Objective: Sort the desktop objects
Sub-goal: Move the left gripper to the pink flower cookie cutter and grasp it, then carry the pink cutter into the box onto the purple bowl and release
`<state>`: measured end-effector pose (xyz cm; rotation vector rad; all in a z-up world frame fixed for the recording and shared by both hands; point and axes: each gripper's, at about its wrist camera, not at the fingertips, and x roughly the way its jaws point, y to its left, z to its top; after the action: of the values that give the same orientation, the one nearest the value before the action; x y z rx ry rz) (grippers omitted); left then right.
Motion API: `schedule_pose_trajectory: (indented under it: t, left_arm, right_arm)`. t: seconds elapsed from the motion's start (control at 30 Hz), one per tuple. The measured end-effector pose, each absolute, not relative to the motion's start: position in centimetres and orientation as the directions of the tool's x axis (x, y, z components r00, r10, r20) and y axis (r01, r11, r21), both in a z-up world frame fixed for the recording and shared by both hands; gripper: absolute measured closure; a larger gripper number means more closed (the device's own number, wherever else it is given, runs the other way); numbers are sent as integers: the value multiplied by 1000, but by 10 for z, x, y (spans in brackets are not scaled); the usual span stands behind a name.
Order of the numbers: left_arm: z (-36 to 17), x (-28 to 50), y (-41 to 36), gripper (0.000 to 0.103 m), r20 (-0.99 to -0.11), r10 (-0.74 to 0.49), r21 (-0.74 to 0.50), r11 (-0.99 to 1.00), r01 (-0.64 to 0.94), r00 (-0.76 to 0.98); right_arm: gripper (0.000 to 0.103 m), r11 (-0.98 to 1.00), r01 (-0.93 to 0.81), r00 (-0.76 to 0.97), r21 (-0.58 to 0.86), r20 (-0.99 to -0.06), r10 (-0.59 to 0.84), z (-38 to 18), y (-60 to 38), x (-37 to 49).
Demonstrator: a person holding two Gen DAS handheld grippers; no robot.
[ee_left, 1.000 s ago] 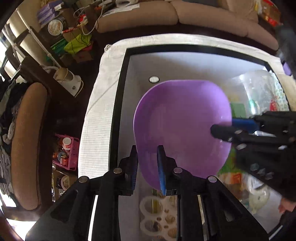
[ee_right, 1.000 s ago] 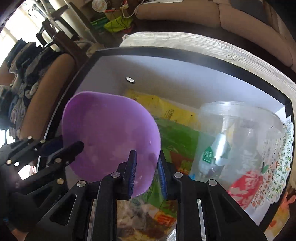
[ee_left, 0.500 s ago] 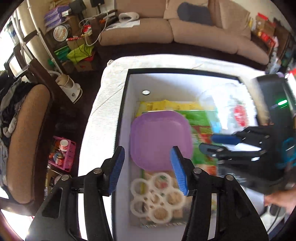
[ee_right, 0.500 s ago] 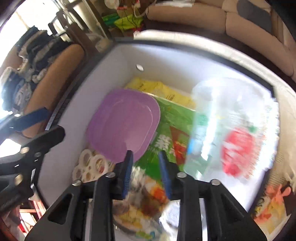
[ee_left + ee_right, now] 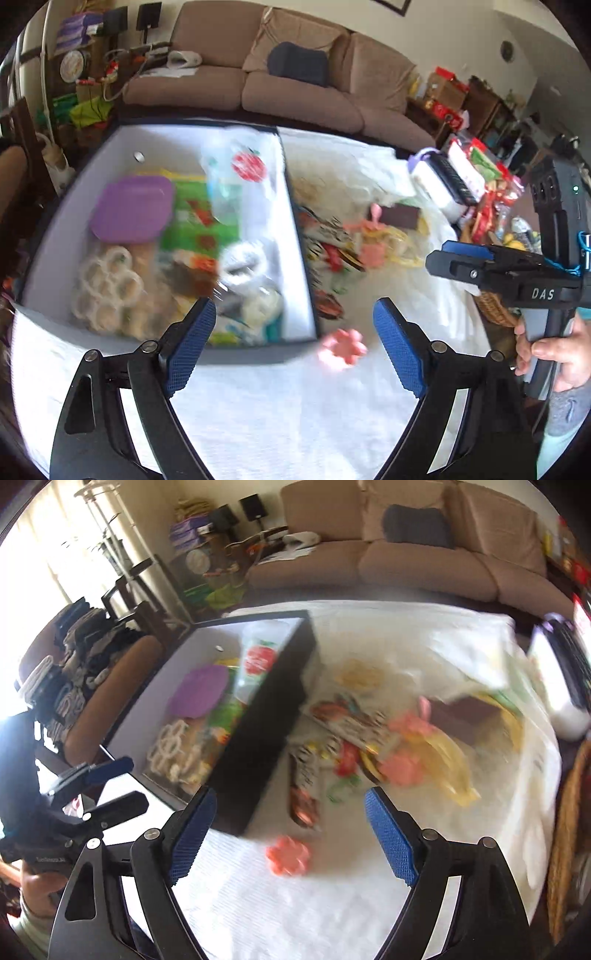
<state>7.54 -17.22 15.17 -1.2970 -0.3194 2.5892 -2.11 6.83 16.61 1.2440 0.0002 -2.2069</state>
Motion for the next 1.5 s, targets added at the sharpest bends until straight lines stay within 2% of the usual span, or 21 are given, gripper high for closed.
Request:
schedule_pose_trajectory:
  t: [0.1, 0.27, 0.4, 0.53, 0.63, 0.77, 0.87, 0.9, 0.93, 1.17, 1.2, 1.27, 1.3, 1.4, 1.5]
  left_arm:
    - [131, 89, -132, 12, -763, 277, -250, -960, -129, -583]
    - [104, 97, -81, 12, -770, 207, -126, -977, -174, -604]
    - [73, 80, -57, 12, -807, 145, -49, -983, -179, -573]
    - [44, 61, -47, 15, -832, 100, -21, -988, -150, -546]
    - [31, 49, -46, 22, -854, 105, -44, -991, -130, -510]
    - [22, 41, -46, 25, -869, 103, -60, -993, -105, -483]
    - [18, 42, -44, 31, -868, 63, -14, -995, -102, -492]
    - [19, 43, -46, 42, -865, 64, -16, -995, -99, -498]
    - [20, 44, -48, 58, -863, 68, -25, -995, -92, -501]
    - [28, 49, -51, 57, -859, 150, -120, -989, -91, -490]
    - [32, 50, -51, 57, -856, 161, -129, -987, -98, -491]
    - [43, 53, -52, 57, -843, 191, -158, -982, -108, -503]
    - [48, 55, -54, 57, -836, 208, -176, -978, -110, -509]
    - [62, 57, -62, 57, -816, 239, -214, -971, -109, -526]
    - [68, 56, -72, 57, -808, 253, -238, -966, -99, -531]
  right_arm:
    - [18, -843, 436, -406, 315, -767, -497, 156, 105, -16]
    - [18, -848, 340, -461, 406, -714, -527, 141, 156, -18]
    - [18, -850, 297, -471, 435, -708, -526, 124, 173, -31]
    - [18, -824, 273, -449, 497, -692, -566, 106, 177, -56]
    - [19, -802, 283, -418, 526, -685, -596, 96, 169, -76]
    - [19, -826, 305, -407, 475, -719, -563, 83, 146, -102]
    - [19, -842, 326, -389, 430, -751, -534, 68, 127, -116]
    - [19, -852, 337, -394, 400, -762, -513, 64, 120, -119]
    - [19, -862, 347, -404, 369, -771, -492, 60, 114, -121]
    - [20, -901, 399, -460, 168, -814, -356, 33, 83, -124]
    - [22, -903, 407, -471, 136, -816, -335, 31, 81, -123]
    - [40, -908, 415, -501, 56, -819, -280, 29, 78, -119]
    - [41, -906, 421, -512, 38, -815, -272, 29, 79, -117]
    - [59, -906, 421, -525, 46, -802, -284, 29, 85, -114]
    - [62, -900, 425, -503, 94, -802, -321, 32, 95, -110]
